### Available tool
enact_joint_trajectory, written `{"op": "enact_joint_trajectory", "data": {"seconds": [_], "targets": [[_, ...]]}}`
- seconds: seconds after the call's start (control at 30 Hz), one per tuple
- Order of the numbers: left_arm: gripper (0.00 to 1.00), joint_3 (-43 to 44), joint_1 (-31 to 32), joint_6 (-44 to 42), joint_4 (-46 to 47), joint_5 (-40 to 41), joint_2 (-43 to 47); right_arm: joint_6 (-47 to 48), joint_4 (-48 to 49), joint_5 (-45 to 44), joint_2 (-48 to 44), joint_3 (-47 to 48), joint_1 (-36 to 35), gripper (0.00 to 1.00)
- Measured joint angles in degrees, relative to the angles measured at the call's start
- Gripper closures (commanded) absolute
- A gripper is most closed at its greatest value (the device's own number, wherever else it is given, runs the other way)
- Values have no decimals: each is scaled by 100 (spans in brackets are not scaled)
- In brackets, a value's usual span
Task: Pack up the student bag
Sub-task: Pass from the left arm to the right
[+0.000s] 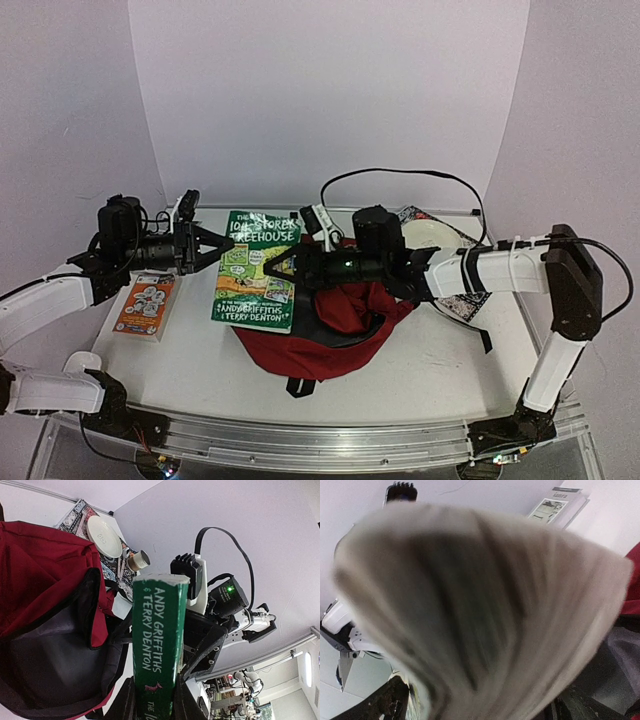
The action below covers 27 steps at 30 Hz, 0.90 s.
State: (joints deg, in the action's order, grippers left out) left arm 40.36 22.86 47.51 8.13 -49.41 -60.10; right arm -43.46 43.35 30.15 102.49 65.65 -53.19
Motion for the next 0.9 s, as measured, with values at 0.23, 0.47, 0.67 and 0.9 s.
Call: {"op": "enact_joint_trajectory", "data": {"seconds": [0.23,0.47,0.67,0.9], "targets": [[100,0,47,90,219,-40,-1,-302,700,528,68,0,3,44],[79,-101,45,72,388,-13,-36,-439,918,655,67,-29,24,90],[39,-331,70,90,468,211,-55,-462,921,486,26,-261,1,100],[21,-700,102,280,597,784,147,-595,870,-386,-197,-893,-24,100]]}}
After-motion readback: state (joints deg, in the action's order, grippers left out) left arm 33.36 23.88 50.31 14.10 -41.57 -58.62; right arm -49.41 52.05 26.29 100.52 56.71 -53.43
